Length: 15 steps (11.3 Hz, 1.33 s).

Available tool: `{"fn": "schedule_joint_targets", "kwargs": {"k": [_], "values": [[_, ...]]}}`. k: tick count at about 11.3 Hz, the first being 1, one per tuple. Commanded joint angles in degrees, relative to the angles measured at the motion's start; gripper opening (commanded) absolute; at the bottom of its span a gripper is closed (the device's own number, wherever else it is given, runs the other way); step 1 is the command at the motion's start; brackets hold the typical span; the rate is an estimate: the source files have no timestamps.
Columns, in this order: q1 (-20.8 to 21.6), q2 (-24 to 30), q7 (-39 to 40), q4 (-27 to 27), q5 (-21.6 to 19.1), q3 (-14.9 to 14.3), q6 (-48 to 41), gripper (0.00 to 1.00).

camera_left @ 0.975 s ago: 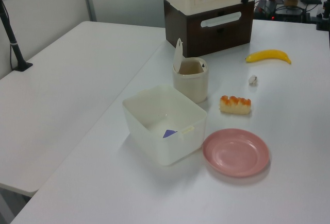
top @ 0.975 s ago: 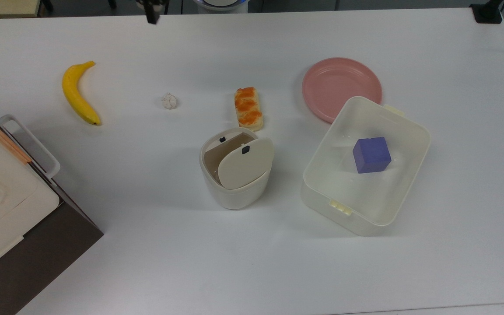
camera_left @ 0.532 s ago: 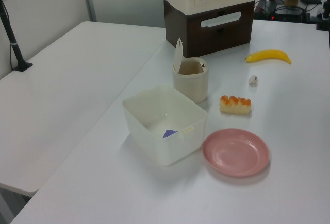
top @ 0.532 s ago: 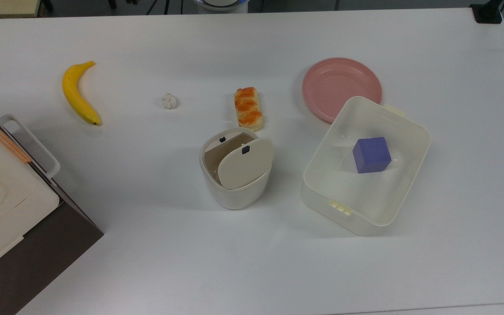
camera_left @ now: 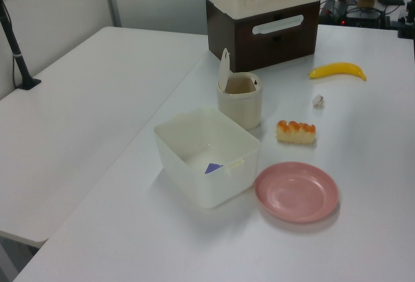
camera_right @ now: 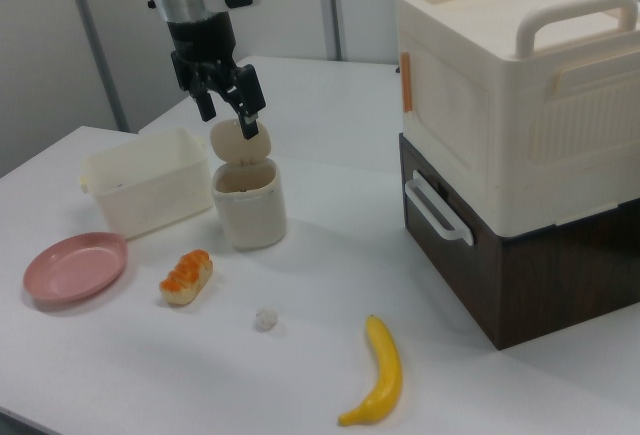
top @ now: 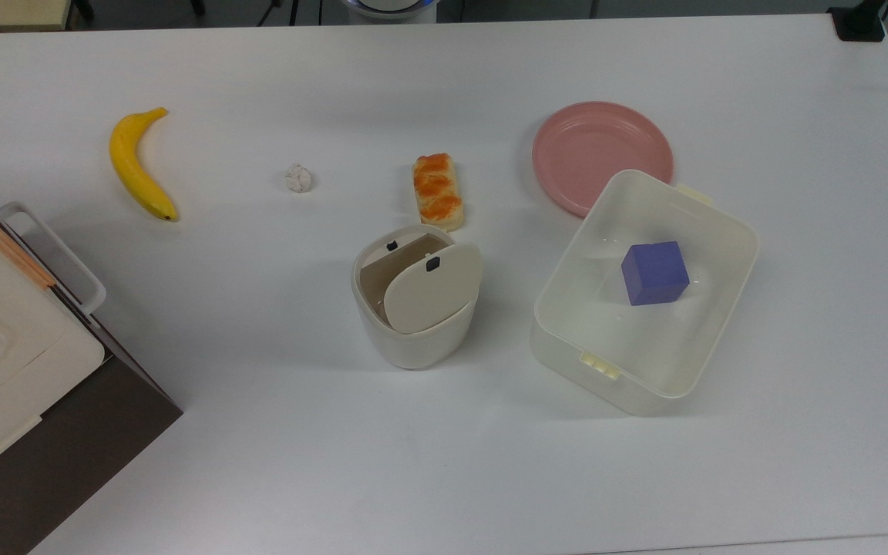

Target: Open the trash can

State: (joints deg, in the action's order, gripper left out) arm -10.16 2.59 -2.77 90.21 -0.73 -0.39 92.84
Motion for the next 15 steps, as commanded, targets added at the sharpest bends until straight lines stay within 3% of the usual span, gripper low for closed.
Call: {"fn": "schedule_joint_targets", "kwargs": {"k": [1,5,8,11,15], "values": [[0.93,1.27,-1.09,0.66,-1.56,-0.49,-0.38,1.00],[1.37,1.10,-3.90,0.49,-1.20,-0.40,0.85,1.00],[1.28,0.92,-3.73,-4.16,-1.29,-1.81,-4.23,1.00],[2.25,0.66,-12.24,-4.08,-0.59,-1.55,-4.51,1.00],[2.07,0.92,-2.68,-3.99,-0.59,-1.72,-5.31,1.00]]}}
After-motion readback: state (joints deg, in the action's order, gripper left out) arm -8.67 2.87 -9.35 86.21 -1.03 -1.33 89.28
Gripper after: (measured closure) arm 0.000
